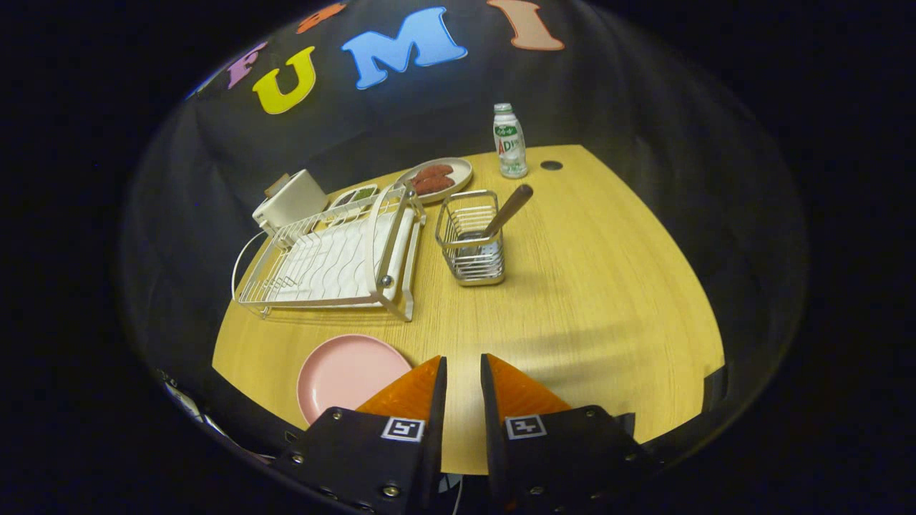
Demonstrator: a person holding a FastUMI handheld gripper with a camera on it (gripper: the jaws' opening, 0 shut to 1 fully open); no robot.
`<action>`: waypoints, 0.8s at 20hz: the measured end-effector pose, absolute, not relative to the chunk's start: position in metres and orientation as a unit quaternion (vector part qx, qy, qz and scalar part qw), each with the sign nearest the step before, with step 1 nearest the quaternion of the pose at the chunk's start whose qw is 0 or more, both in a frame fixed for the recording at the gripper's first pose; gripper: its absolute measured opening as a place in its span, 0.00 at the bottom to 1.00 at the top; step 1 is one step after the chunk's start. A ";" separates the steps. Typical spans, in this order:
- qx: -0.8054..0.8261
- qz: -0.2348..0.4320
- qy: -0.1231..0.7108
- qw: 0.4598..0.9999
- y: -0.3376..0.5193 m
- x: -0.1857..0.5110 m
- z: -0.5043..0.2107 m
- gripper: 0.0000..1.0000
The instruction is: Take the plate from the dish rack, then take the spoon from the basket and place it into the plate.
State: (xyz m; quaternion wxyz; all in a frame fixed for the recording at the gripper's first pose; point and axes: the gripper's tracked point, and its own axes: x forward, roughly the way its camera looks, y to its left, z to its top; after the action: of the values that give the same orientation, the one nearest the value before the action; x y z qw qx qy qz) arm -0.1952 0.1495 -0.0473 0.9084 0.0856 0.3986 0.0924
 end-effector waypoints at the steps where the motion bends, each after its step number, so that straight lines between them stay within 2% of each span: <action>1: 0.084 0.093 0.382 0.915 0.148 -0.190 -0.042 0.29; 10: 0.077 0.071 0.246 0.964 0.113 -0.135 -0.022 0.29; 16: 0.091 0.067 0.189 0.975 0.104 -0.092 -0.020 0.29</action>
State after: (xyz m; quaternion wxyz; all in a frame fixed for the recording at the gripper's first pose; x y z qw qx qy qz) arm -0.0923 0.1040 -0.0195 0.9755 0.0913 0.1887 0.0671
